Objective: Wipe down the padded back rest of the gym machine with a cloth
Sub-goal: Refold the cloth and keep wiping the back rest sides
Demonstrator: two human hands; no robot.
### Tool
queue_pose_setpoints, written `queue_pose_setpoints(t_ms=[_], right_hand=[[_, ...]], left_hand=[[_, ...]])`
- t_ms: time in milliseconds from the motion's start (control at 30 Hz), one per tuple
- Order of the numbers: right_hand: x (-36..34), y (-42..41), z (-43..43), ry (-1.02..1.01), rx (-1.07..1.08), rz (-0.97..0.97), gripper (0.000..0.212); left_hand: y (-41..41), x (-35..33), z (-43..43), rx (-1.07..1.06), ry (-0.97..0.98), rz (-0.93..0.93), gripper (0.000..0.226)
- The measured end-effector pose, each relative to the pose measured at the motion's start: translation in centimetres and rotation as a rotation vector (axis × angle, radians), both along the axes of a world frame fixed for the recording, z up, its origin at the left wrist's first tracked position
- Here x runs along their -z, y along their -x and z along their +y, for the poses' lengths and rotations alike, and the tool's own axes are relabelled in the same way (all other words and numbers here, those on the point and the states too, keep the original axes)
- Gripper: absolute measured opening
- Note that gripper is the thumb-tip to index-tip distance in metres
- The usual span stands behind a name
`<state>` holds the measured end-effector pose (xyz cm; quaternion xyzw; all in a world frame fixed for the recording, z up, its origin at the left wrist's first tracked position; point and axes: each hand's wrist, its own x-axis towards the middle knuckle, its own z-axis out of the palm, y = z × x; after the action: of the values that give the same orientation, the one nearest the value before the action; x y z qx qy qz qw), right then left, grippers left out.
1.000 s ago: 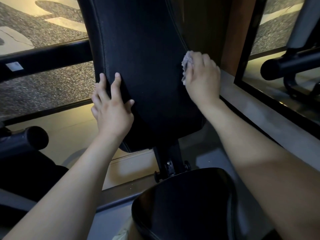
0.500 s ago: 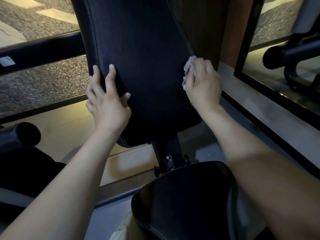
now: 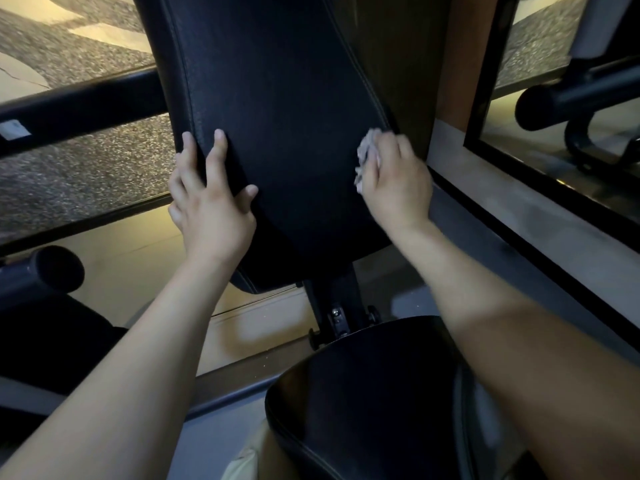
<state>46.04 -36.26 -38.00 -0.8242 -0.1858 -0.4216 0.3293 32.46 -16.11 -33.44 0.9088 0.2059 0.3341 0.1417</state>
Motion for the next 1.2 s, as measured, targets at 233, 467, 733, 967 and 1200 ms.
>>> queue_pose_setpoints(t_ms=[233,467,733,967,1200], right_hand=[[-1.0,-1.2,0.2,-0.109,0.032,0.007,0.027],[5.9,2.7,1.3,-0.214,0.055,0.106,0.028],[5.2,2.6,1.2,-0.257,0.03,0.1,0.029],[6.9,4.6,4.8,-0.311,0.009,0.036,0.03],[2.7,2.0,3.5,-0.449,0.142,0.076,0.031]], left_hand=[[0.2,-0.1,0.3,0.019,-0.006,0.025,0.075],[0.8,0.3,0.7,0.094,0.055,-0.107,0.072],[2.3,4.1,0.5,0.058,0.238,-0.106,0.086],[2.1,4.8,0.4,0.038,0.167,-0.145,0.085],[1.5,5.8,0.9,0.027,0.131,-0.166,0.086]])
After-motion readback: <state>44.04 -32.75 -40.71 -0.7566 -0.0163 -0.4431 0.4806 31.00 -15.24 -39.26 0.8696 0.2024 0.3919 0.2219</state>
